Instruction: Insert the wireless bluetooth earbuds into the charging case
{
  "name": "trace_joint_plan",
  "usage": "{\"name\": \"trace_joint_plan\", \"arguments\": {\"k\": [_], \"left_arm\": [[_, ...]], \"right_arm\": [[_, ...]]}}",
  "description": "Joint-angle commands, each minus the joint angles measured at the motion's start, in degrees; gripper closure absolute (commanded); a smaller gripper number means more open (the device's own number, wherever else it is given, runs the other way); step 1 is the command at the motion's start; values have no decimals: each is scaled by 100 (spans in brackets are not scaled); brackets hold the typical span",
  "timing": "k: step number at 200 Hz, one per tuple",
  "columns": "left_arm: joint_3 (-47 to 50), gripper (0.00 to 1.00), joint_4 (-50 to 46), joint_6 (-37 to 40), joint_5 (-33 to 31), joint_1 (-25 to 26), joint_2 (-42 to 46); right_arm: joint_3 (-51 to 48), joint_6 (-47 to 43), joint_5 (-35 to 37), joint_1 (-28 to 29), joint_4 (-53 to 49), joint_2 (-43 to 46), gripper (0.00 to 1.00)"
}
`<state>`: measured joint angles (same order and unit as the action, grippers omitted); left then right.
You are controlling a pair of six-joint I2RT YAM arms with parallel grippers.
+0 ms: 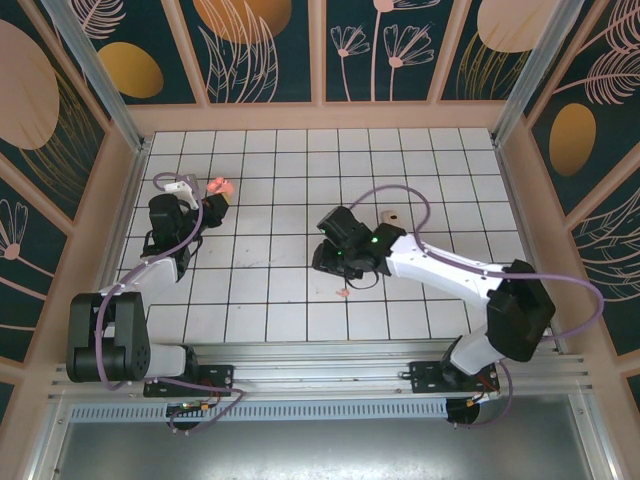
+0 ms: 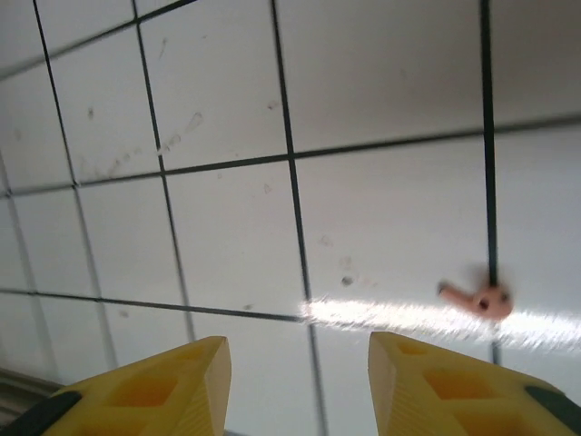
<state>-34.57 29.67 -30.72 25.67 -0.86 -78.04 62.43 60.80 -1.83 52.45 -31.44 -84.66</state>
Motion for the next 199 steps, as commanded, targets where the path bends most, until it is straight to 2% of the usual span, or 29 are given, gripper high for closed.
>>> {"name": "trace_joint_plan", "arguments": {"k": [1, 25, 59, 110, 199], "left_arm": [[12, 93, 291, -142, 145, -21, 107], [53, 93, 320, -151, 143, -19, 120], [64, 93, 311, -147, 129, -19, 162], [76, 93, 320, -145, 111, -19, 145], [77, 93, 321, -149, 114, -18, 67]], "right_arm": [[-454, 2801, -206, -41, 526, 407, 55], [-878, 4097, -301, -66, 692, 573, 54], [-1004, 4963, -596, -272, 560, 477, 56], [-996, 5103, -990, -703, 327, 199, 59], [-814, 5456, -1506, -839, -266, -718, 58]]}}
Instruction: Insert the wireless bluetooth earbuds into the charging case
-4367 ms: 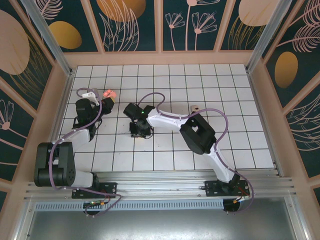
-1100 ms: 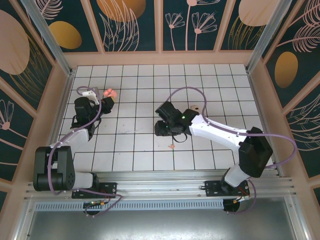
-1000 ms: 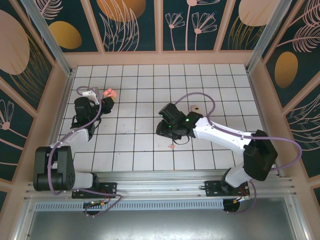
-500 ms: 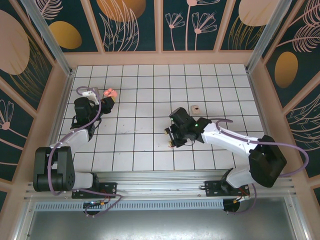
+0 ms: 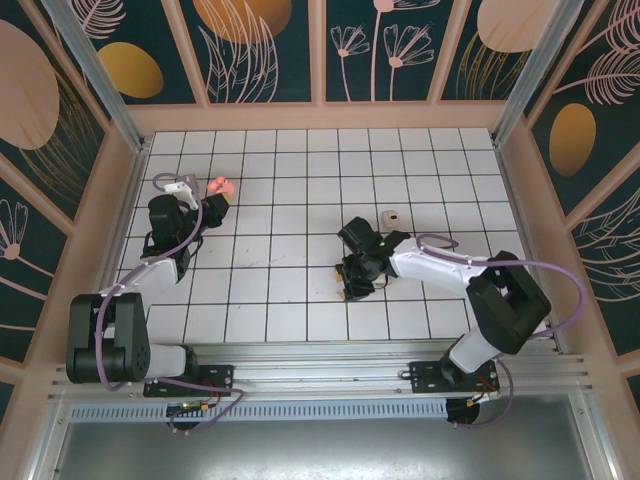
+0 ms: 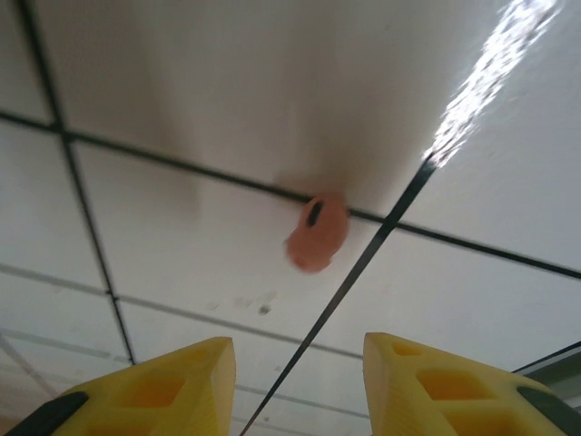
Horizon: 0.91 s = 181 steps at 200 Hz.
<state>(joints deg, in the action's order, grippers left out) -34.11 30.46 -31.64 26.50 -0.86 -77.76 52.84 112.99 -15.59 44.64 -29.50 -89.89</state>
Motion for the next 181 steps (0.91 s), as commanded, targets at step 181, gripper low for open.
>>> {"name": "trace_joint_plan", "arguments": {"k": [181], "left_arm": [[-13, 93, 180, 0, 29, -19, -113]], "right_arm": [[241, -22, -260, -360, -174, -926, 69]]}}
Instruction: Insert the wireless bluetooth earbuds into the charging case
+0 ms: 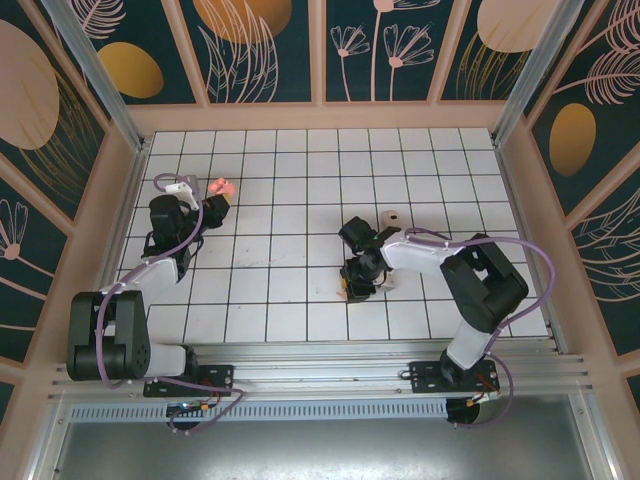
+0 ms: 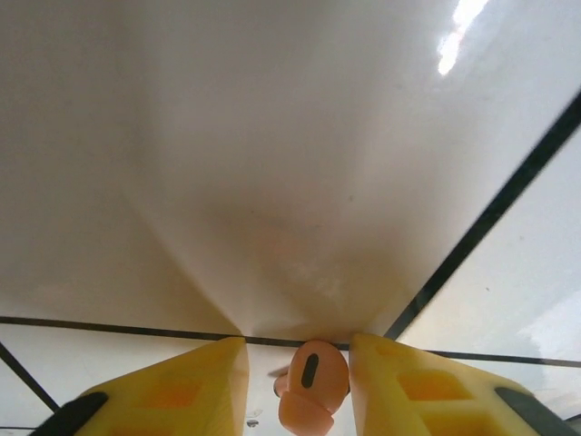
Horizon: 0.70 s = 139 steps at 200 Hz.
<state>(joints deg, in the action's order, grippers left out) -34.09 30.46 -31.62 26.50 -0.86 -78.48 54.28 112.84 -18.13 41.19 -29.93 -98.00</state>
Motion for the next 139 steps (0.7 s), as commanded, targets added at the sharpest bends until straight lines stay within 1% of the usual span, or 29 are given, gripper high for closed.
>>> {"name": "trace_joint_plan", "arguments": {"k": [1, 44, 80, 93, 122, 139], "left_arm": [[-13, 93, 180, 2, 26, -19, -39], [-19, 93, 172, 6, 30, -19, -47], [-39, 93, 154, 20, 44, -21, -52], [-50, 93, 145, 64, 136, -15, -79], [-141, 93, 213, 150, 532, -18, -194], [-148, 94, 276, 285, 660, -4, -225]], "right_arm": [[99, -7, -6, -19, -133, -115, 69], [21, 10, -50, 5, -43, -151, 71], [60, -117, 91, 7, 0, -82, 74], [160, -339, 301, 13, -66, -35, 75], [399, -966, 1131, 78, -371, 231, 76], [388, -1422, 1531, 82, -342, 457, 76]]}}
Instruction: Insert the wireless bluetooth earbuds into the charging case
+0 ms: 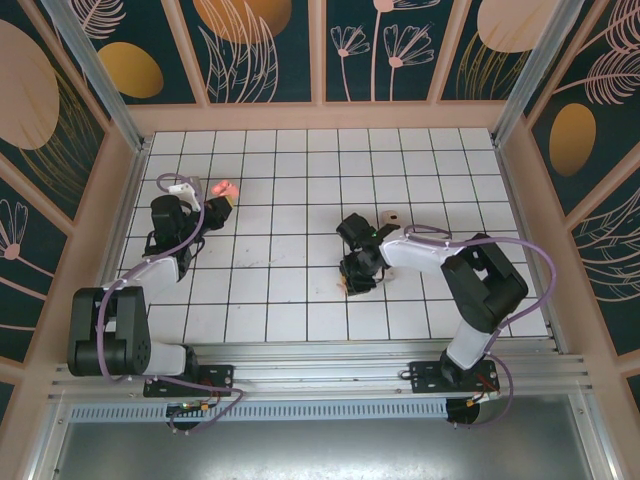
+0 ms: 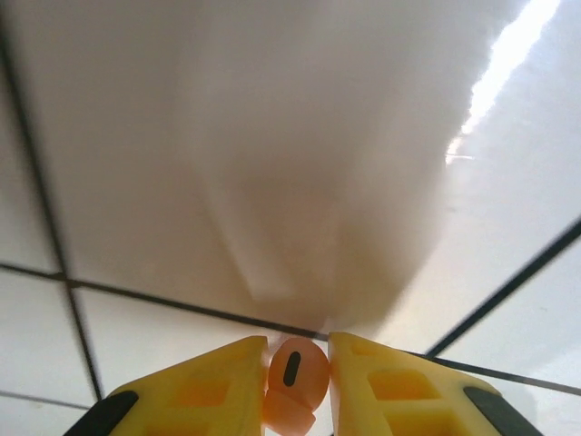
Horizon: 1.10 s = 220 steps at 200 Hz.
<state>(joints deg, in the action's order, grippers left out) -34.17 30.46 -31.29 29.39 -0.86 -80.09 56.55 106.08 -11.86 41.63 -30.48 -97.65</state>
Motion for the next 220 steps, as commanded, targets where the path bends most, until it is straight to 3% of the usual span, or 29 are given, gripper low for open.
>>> {"name": "trace_joint_plan", "arguments": {"k": [1, 39, 66, 106, 169, 220], "left_arm": [[-141, 94, 285, 267, 373, -3, -66], [48, 94, 698, 661, 824, 248, -29], [-251, 93, 114, 1321, 1252, 739, -139], [-483, 94, -116, 1552, 1774, 1101, -163], [-1120, 93, -1760, 2844, 2479, 1269, -162], [-1290, 93, -1891, 3074, 3104, 1509, -469]], "right_arm": [[162, -795, 933, 32, -304, 450, 76], [133, -2132, 1680, 9, -32, 965, 77], [-84, -3890, 1939, -160, 995, 1368, 76], [-240, -5793, 2262, -250, 1909, 2048, 76], [-359, -7708, 1739, -269, 3063, 2411, 76], [-364, -8897, 1300, -271, 3743, 2504, 76]]}}
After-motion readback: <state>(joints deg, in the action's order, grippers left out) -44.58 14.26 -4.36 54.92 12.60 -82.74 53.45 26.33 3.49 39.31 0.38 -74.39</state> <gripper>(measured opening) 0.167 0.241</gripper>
